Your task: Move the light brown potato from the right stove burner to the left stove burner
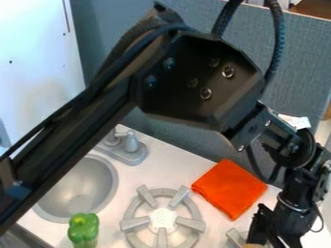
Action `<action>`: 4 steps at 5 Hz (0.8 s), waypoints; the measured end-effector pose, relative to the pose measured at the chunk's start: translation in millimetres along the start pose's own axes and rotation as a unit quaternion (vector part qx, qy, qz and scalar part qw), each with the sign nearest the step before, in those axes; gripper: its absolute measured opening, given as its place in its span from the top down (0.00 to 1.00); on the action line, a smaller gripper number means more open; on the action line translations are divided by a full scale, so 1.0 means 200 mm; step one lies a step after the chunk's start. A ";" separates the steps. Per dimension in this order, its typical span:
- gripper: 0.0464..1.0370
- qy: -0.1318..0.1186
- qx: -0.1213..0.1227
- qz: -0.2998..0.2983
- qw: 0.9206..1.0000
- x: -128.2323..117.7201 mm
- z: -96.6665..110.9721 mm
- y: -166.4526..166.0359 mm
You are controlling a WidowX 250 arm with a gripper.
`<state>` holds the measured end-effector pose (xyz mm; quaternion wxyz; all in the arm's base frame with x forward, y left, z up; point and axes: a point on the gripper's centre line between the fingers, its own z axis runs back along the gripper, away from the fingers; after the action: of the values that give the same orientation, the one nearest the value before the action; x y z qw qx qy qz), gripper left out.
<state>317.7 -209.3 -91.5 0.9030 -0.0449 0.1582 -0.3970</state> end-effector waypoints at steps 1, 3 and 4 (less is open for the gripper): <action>0.34 0.007 -0.002 0.004 1.000 -0.03 -0.02 0.00; 0.45 -0.037 0.007 0.027 0.999 -0.16 0.10 -0.03; 0.45 -0.091 0.011 0.048 0.995 -0.22 0.26 -0.05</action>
<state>299.5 -185.2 -29.4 0.9320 -0.0632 0.0724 -0.3494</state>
